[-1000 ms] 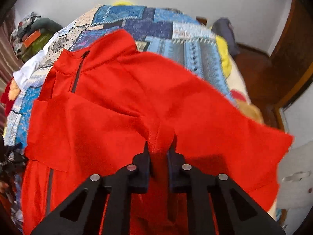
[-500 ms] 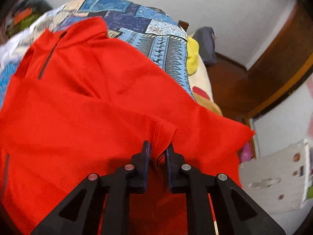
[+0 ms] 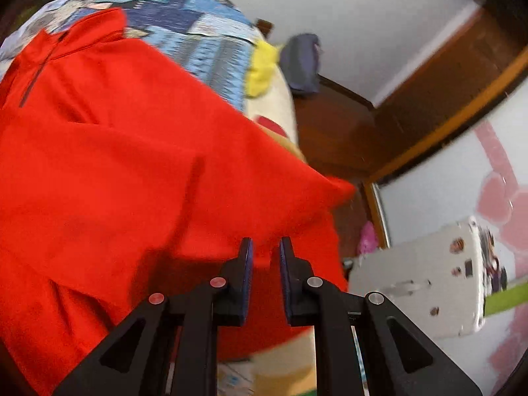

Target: Fold large clothes

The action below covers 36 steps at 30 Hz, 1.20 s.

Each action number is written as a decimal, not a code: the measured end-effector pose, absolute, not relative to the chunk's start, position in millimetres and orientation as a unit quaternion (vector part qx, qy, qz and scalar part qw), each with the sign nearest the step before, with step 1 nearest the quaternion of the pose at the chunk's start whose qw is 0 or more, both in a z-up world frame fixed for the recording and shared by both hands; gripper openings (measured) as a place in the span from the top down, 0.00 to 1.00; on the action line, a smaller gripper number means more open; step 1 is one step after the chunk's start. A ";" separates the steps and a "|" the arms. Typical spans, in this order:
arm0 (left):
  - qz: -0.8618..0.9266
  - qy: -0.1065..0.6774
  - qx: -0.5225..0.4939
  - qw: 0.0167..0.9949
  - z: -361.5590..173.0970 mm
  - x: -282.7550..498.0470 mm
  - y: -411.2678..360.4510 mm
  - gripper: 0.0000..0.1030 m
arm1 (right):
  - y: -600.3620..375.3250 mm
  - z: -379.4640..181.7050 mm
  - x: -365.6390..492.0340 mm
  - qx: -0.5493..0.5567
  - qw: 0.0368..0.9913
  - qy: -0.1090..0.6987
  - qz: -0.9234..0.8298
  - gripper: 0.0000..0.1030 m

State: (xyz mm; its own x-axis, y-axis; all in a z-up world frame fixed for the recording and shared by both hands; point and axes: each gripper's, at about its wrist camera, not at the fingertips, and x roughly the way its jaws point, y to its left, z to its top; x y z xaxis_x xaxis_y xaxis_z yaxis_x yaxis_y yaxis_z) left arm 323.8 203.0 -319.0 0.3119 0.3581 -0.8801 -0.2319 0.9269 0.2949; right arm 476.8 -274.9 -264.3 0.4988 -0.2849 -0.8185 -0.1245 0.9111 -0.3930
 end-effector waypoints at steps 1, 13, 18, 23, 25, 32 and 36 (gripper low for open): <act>0.180 0.560 0.053 0.807 -317.2 322.9 203.2 0.20 | -288.1 -261.8 474.3 -0.184 0.841 0.506 -0.048 0.90; 0.106 0.531 0.010 0.840 -243.7 299.7 205.1 0.20 | -367.9 -306.6 458.2 -0.046 0.800 0.597 -0.016 0.90; 0.055 0.501 0.007 0.864 -210.7 325.5 172.3 0.20 | -361.8 -310.7 457.9 -0.089 0.801 0.590 -0.048 0.86; 0.005 0.491 -0.009 0.871 -203.5 365.2 128.2 0.19 | -383.8 -312.1 447.6 -0.108 0.817 0.557 -0.105 0.08; -0.012 0.495 -0.011 0.869 -208.0 385.2 108.8 0.19 | -406.7 -314.4 440.7 -0.031 0.814 0.575 -0.071 0.08; -0.057 0.532 -0.025 0.844 -241.3 434.3 53.1 0.19 | -448.9 -305.3 431.4 0.181 0.810 0.557 -0.003 0.10; -0.080 0.549 -0.035 0.831 -255.5 446.9 27.7 0.19 | -449.4 -318.9 442.8 0.235 0.791 0.565 0.010 0.22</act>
